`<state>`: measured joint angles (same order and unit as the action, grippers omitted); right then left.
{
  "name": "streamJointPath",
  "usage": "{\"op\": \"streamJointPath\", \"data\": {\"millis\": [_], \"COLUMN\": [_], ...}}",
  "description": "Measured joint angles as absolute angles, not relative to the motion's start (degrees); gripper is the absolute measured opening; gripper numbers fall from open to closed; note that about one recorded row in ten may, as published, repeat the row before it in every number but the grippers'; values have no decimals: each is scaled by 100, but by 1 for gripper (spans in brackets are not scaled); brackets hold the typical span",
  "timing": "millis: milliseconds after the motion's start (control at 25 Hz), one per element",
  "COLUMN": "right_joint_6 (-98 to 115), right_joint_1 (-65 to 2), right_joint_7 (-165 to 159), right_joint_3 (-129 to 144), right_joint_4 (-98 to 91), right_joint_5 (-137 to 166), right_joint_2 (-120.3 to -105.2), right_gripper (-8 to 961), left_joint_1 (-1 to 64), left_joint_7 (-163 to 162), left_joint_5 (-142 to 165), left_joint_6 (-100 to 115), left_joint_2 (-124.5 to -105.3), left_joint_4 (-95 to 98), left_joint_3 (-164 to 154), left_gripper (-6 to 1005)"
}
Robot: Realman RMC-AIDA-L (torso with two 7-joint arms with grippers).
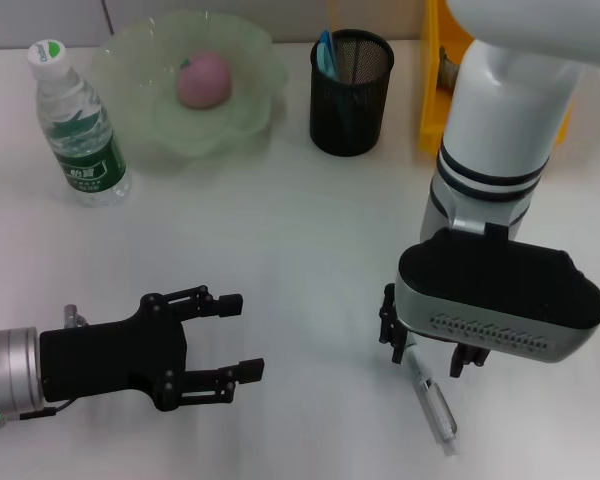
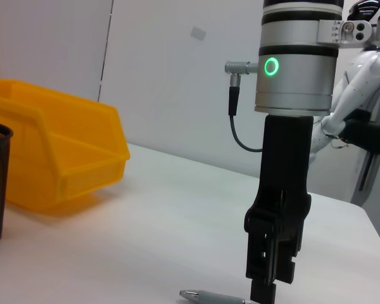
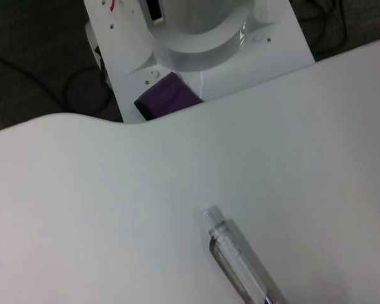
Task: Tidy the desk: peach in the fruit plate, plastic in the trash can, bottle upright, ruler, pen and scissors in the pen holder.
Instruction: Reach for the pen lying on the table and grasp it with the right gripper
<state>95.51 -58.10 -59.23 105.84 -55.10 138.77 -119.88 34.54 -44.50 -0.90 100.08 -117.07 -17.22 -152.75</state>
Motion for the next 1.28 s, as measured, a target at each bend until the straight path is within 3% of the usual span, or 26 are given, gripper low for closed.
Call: {"op": "streamJointPath", "data": {"millis": [280,520,1280], "right_joint_6": [9459,9418,9053], "right_joint_1": [-5797,-5793,-5739], "right_joint_7": [-5923,-5920,-5618], "right_joint_3": [10677,10709,10830], "right_joint_4": [-5493,-5437,-5294], "right_joint_5": [13879,13880,13793], "right_joint_2": [-11988,-11988,-11988], "right_gripper": [564,484,455], "left_joint_1": [3437,3436,3453], "left_joint_7": [-4447,-4447,-4447], "left_joint_5": [-101,-113,-165], "left_joint_6": [10010,10011,10010], "left_joint_2": [-11706,-11706,-11716], "left_joint_4": [-1722,-1711,-1705], "left_joint_3": [-15275,-15275,-15275], "left_gripper": [800,800,800]}}
